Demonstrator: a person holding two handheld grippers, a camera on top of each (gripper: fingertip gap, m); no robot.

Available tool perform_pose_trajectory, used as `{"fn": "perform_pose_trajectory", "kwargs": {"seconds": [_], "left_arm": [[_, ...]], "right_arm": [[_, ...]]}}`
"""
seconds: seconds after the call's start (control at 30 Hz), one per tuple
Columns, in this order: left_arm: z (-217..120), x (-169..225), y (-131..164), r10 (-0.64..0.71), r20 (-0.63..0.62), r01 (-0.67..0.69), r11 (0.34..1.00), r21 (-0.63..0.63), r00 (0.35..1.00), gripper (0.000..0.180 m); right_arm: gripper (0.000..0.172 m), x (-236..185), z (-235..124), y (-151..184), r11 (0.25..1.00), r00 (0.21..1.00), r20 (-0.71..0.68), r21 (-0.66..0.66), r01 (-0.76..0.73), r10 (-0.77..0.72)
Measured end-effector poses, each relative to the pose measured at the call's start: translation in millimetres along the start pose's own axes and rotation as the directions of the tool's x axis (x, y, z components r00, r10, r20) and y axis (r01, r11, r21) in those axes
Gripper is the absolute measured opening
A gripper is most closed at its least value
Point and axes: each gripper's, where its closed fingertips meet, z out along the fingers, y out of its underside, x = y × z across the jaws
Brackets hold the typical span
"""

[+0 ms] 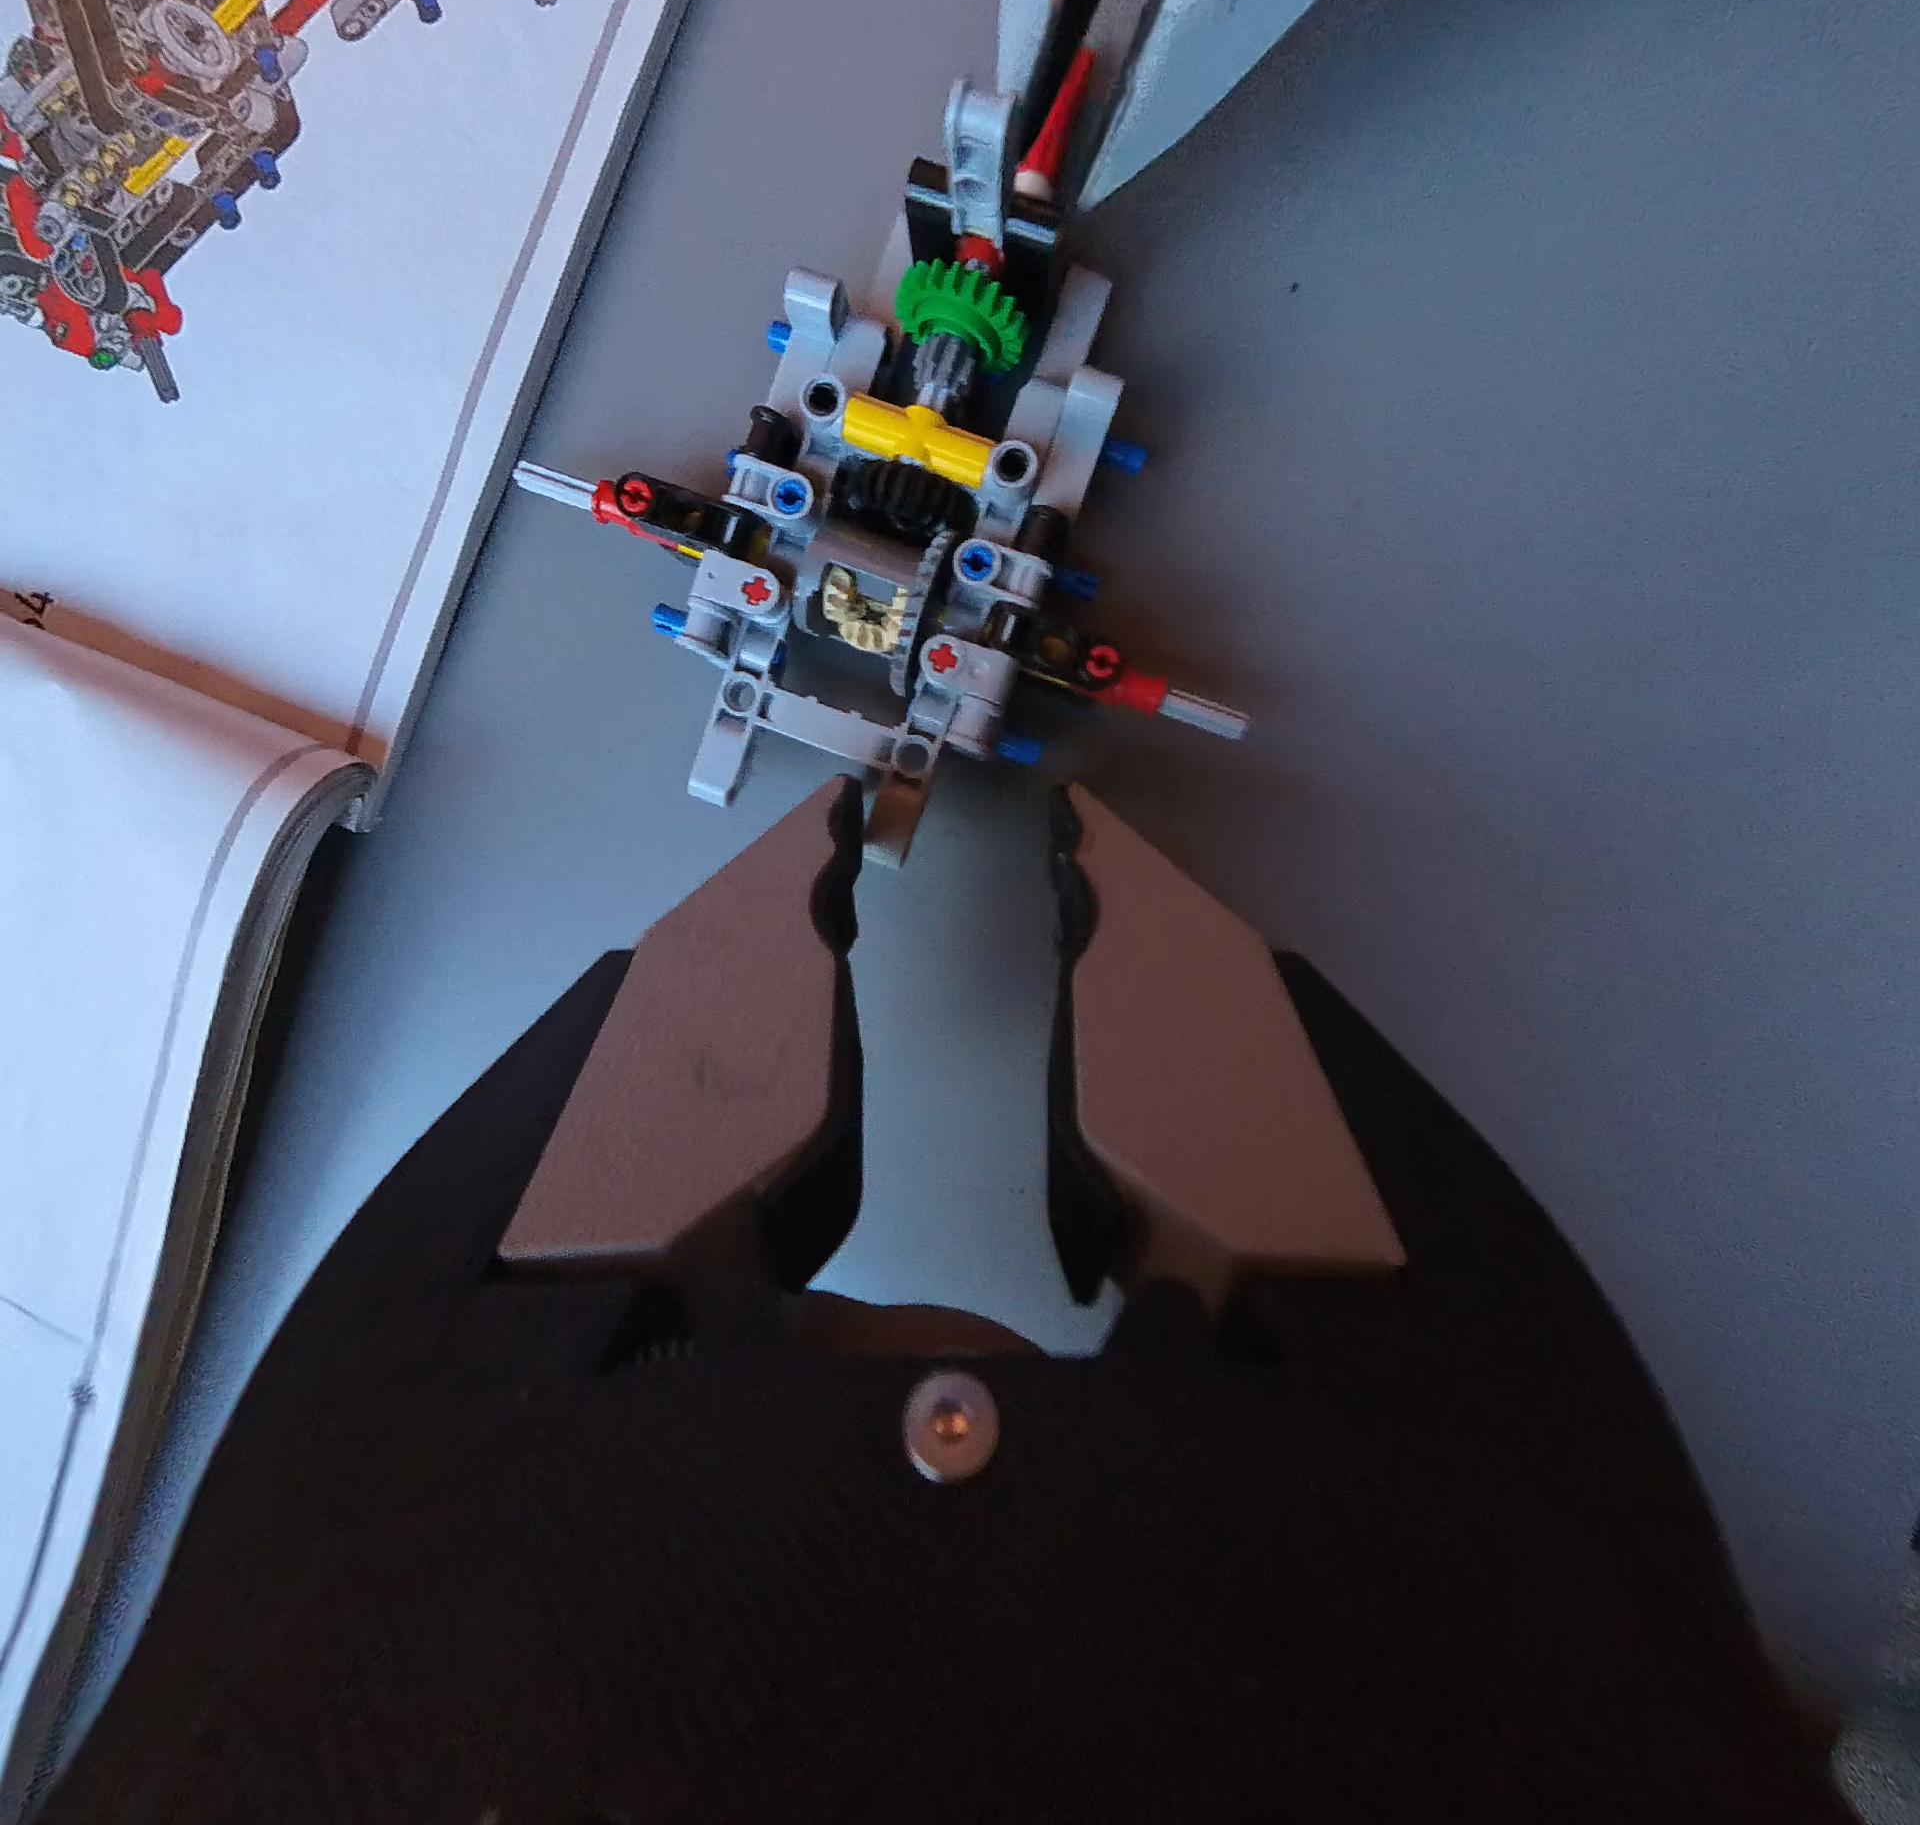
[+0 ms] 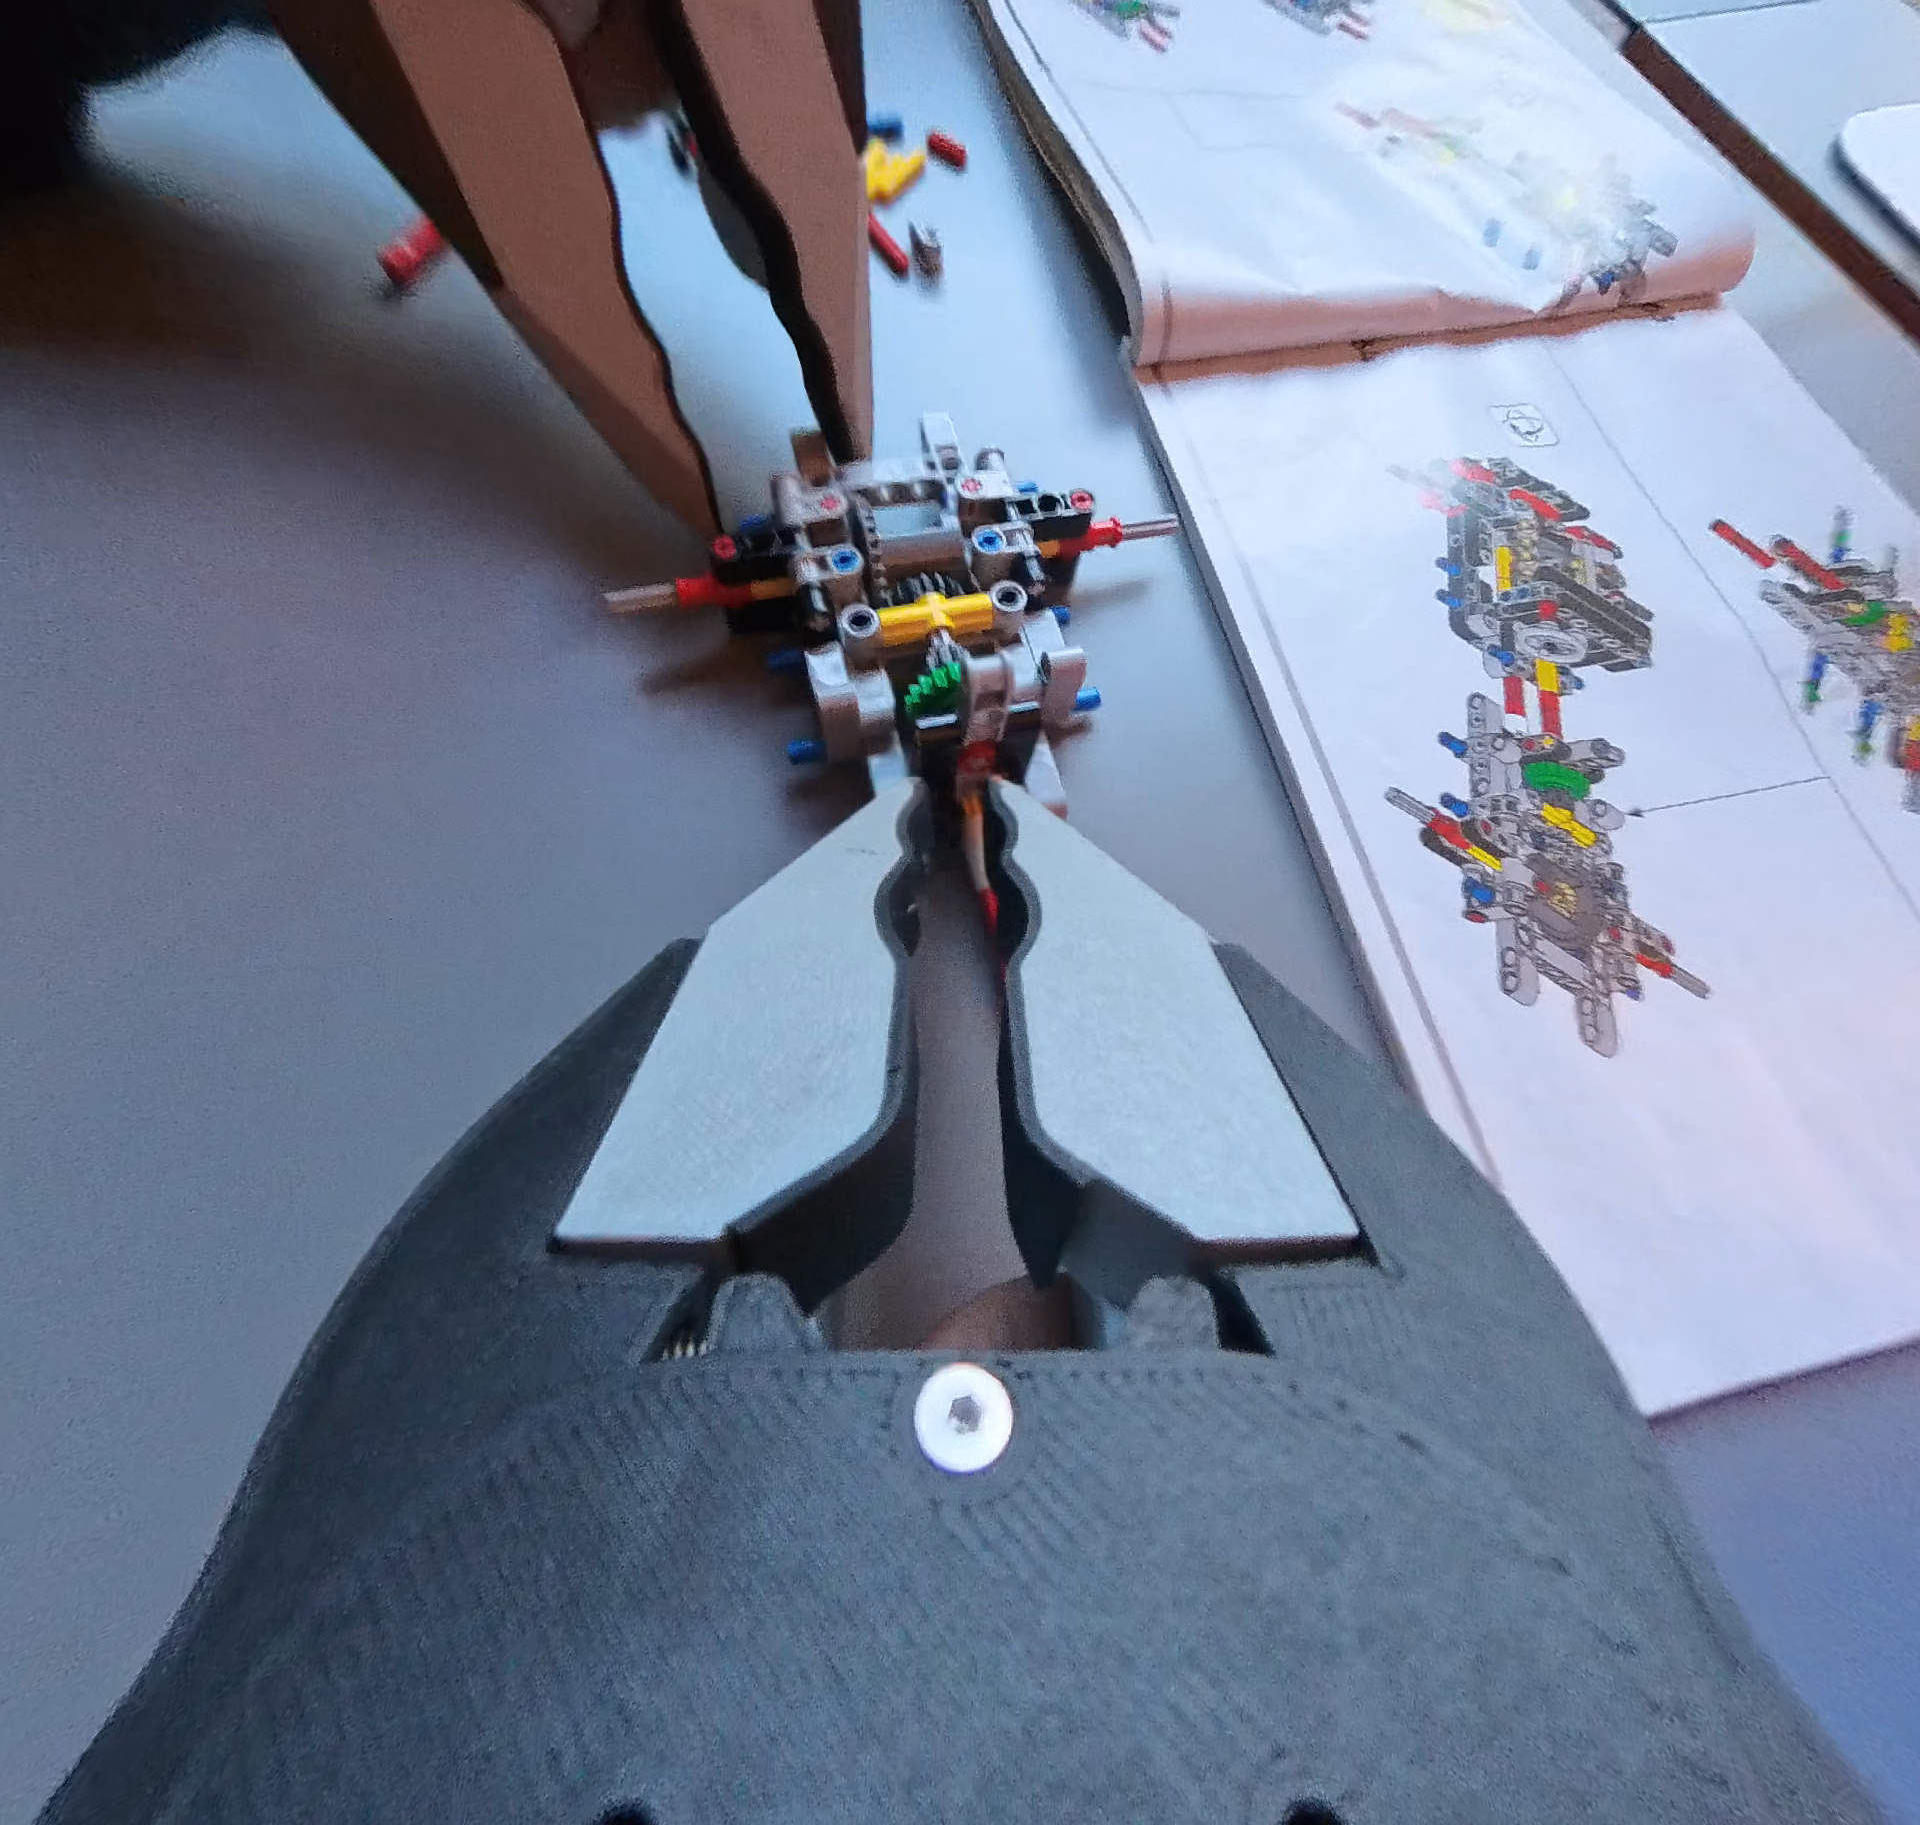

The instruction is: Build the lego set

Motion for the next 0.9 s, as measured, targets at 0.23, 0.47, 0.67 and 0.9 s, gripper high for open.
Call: {"fn": "perform_pose_trajectory", "kwargs": {"seconds": [0.23, 0.47, 0.67, 0.9], "left_arm": [[-19.7, -19.2, 1.2, -0.080, 0.094, 0.070, 0.993, 0.100, 0.992, 0.051], [-2.4, -26.3, 4.1, -0.033, 0.093, 0.022, 0.993, 0.118, 0.995, 0.075], [5.0, -20.8, -2.6, -0.014, 0.009, 0.012, 0.986, 0.169, 1.000, 0.071], [4.7, -19.4, -4.5, -0.005, 0.005, 0.004, 0.979, 0.205, 1.000, 0.056]], "right_arm": [[0.023, 9.2, -0.5, 10.8, 0.999, 0.999, -0.008, -0.023, -0.040, 0.040], [0.039, 3.7, 5.2, 5.7, 1.000, 0.998, 0.054, -0.016, -0.012, 0.013], [0.036, 4.0, 12.1, -5.8, 0.999, 0.989, 0.138, 0.017, -0.050, 0.047], [0.022, -2.7, 16.7, -3.5, 0.998, 0.994, 0.096, -0.007, 0.055, -0.054]]}}
